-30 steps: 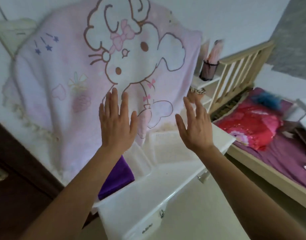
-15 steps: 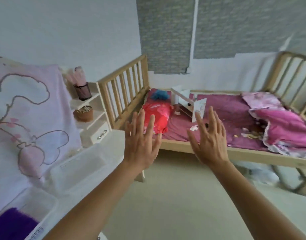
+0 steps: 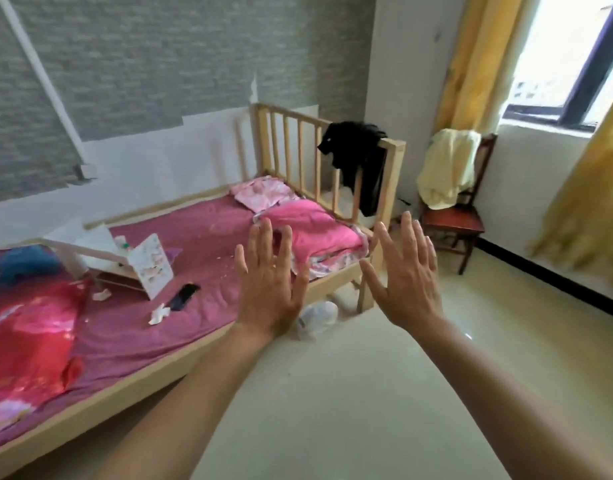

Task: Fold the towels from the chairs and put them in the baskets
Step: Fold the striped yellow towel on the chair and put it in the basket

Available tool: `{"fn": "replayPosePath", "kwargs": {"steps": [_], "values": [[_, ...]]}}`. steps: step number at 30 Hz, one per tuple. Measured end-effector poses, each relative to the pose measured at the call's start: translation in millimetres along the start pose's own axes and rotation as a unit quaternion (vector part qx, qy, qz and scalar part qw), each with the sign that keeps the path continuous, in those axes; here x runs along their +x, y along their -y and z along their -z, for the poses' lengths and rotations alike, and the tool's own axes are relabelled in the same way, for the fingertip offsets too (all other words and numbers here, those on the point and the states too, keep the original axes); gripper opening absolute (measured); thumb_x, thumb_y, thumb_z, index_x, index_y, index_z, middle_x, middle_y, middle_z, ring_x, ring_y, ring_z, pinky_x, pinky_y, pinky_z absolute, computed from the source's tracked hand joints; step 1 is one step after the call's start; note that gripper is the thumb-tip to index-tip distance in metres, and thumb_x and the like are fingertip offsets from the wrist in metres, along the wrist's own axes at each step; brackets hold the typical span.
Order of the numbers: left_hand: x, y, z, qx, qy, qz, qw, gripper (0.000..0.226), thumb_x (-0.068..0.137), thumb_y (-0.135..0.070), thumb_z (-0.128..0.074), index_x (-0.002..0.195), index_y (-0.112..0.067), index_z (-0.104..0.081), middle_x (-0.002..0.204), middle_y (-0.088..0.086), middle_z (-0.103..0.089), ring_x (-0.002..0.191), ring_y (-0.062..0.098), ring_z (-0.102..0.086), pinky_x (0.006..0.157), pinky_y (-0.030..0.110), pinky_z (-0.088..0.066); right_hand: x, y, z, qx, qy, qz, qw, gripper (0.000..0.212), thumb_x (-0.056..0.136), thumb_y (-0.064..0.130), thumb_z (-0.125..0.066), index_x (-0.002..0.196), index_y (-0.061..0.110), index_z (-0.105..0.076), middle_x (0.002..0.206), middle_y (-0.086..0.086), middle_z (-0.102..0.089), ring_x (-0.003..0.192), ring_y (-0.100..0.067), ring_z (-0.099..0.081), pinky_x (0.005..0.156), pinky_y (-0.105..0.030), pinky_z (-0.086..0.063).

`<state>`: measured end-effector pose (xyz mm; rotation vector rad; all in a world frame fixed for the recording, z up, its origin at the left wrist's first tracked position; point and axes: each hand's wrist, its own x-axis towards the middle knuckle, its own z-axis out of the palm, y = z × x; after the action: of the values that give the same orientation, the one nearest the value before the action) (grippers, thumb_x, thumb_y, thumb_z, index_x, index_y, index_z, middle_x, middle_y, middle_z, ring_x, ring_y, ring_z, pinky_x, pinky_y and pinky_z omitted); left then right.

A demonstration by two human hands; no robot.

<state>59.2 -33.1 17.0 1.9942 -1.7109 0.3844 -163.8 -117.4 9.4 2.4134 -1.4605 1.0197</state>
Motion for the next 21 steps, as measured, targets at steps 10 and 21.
{"fn": "replayPosePath", "kwargs": {"steps": [10, 21], "values": [[174.5, -128.3, -128.2, -0.089, 0.038, -0.138, 0.986, 0.068, 0.1, -0.054, -0.017, 0.158, -0.022, -0.004, 0.165, 0.007, 0.011, 0.151, 0.023, 0.015, 0.121, 0.053, 0.004, 64.3, -171.2, -10.5, -0.101, -0.057, -0.147, 0.982, 0.068, 0.097, 0.055, -0.04, 0.154, 0.017, -0.035, 0.164, -0.018, -0.014, 0.152, -0.035, -0.013, 0.122, -0.053, -0.019], [372.2, -264.8, -293.5, -0.08, 0.073, -0.161, 0.981, 0.07, 0.097, -0.058, -0.015, 0.157, -0.022, -0.009, 0.165, 0.009, 0.003, 0.152, 0.025, 0.006, 0.12, 0.058, -0.007, 202.7, -408.5, -93.8, -0.097, -0.038, -0.195, 0.975, 0.07, 0.096, 0.056, -0.038, 0.153, 0.016, -0.036, 0.164, -0.019, -0.018, 0.151, -0.035, -0.017, 0.12, -0.051, -0.019]]}}
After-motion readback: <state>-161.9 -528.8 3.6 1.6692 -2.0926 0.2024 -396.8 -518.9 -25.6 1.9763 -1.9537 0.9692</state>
